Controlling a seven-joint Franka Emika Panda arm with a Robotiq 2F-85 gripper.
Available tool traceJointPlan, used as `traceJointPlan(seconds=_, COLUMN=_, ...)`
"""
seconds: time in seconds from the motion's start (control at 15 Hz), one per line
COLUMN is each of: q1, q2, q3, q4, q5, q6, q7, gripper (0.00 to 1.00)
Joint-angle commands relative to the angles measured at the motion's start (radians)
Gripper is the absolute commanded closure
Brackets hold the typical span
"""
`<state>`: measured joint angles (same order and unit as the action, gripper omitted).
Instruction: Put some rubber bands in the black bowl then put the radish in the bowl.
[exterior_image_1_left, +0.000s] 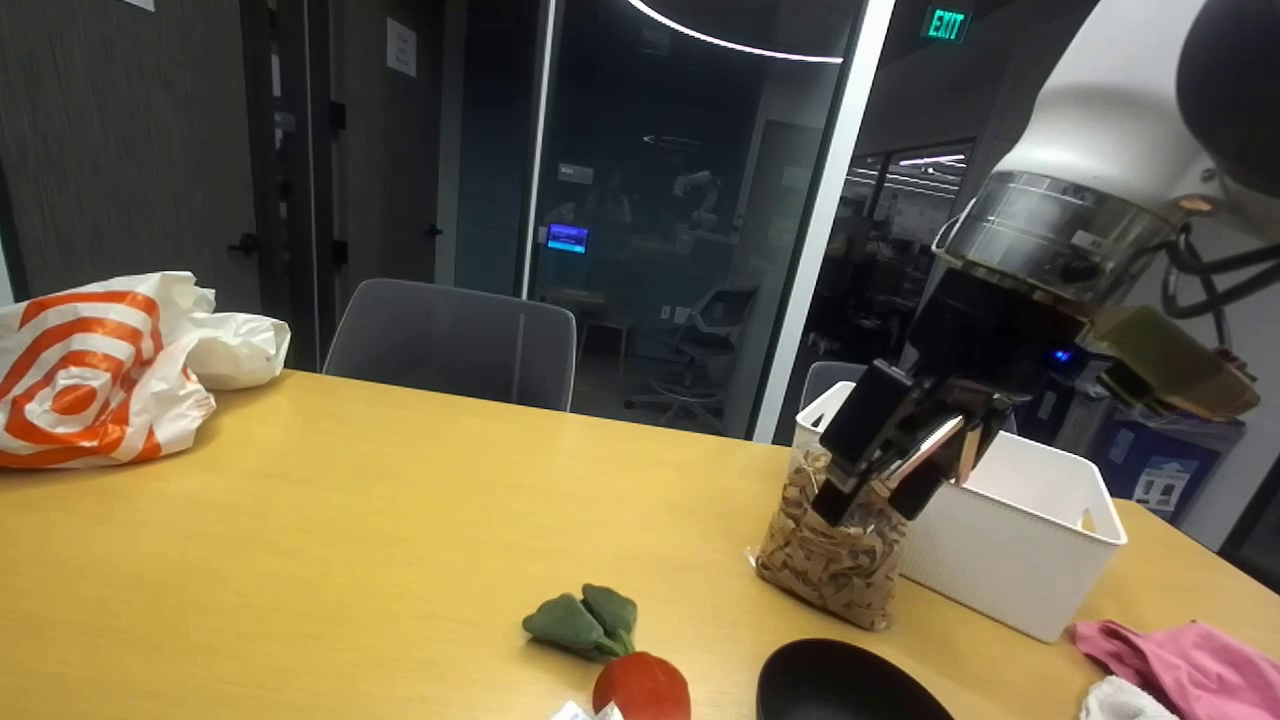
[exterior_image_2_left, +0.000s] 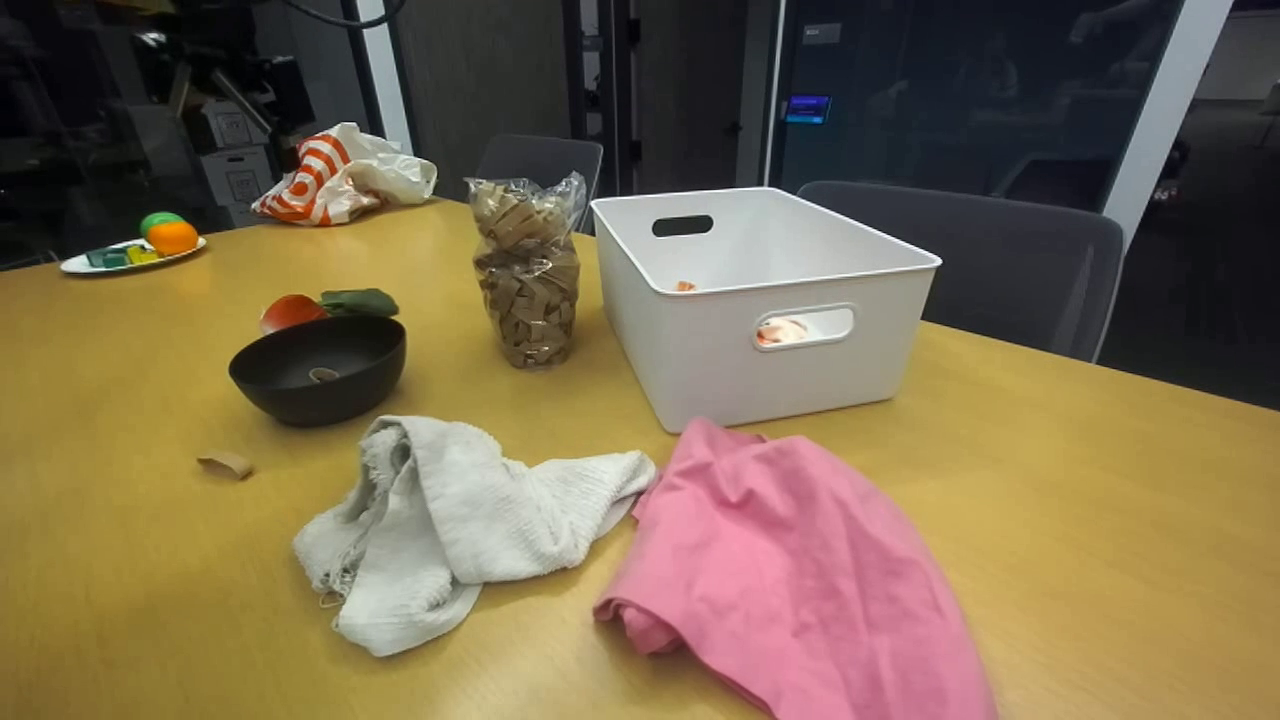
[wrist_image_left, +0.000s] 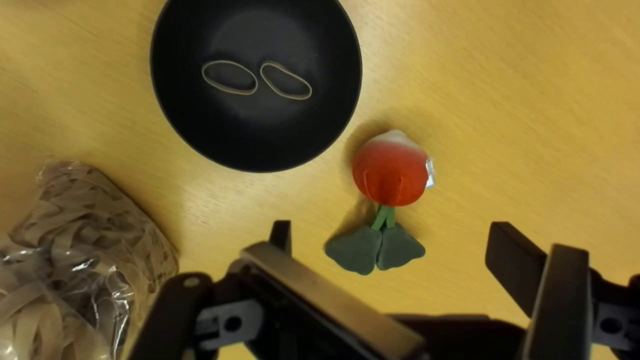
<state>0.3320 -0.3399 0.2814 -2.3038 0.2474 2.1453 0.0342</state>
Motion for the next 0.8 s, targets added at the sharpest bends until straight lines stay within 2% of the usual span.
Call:
traceJointPlan(seconds=0.0, q1=0.027, q2=0.049, q3=0.035, q4=-0.020, q5=0.014, q6=0.054, q7=-0.012, gripper=0.00)
traceJointPlan(seconds=0.33, q1=0.057, q2=0.171, q3=0.084, q4=-0.021, q5=-0.012, q6=0.159, q7=-0.033, gripper=0.00)
traceJointPlan(seconds=0.73, q1=0.048, q2=0.342, q3=0.100, q4=0.036, q5=-0.157, q6=0.293, q7=-0.013, gripper=0.00)
